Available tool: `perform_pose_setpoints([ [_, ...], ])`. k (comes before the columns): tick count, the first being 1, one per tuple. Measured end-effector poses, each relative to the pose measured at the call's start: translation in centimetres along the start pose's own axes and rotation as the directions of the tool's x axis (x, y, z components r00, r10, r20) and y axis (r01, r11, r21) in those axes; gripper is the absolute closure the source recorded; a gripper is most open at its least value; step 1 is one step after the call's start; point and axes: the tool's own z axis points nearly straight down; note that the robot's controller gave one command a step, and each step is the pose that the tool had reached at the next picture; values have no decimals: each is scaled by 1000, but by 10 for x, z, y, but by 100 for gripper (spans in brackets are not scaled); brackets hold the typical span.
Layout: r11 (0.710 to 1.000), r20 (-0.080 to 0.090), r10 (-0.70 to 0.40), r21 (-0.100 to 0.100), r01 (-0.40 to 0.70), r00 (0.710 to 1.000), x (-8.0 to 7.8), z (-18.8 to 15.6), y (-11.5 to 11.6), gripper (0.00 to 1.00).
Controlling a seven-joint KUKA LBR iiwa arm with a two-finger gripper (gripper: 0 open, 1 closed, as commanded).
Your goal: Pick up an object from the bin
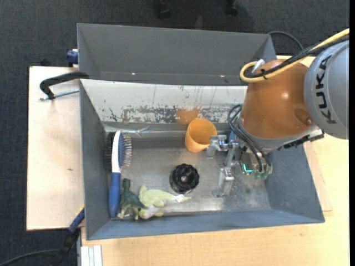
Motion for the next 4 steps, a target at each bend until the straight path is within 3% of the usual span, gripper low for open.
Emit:
perform_pose_setpoints([
  [1,978,15,-211,4,211,977,-48,86,-63,0],
  [2,1000,7,-4,2,4,1000,-18,88,-139,0],
  [3,981,16,192,-3,-192,981,-75,83,-123,0],
  [4,949,6,316,-4,-315,949,-73,119,-110,0],
])
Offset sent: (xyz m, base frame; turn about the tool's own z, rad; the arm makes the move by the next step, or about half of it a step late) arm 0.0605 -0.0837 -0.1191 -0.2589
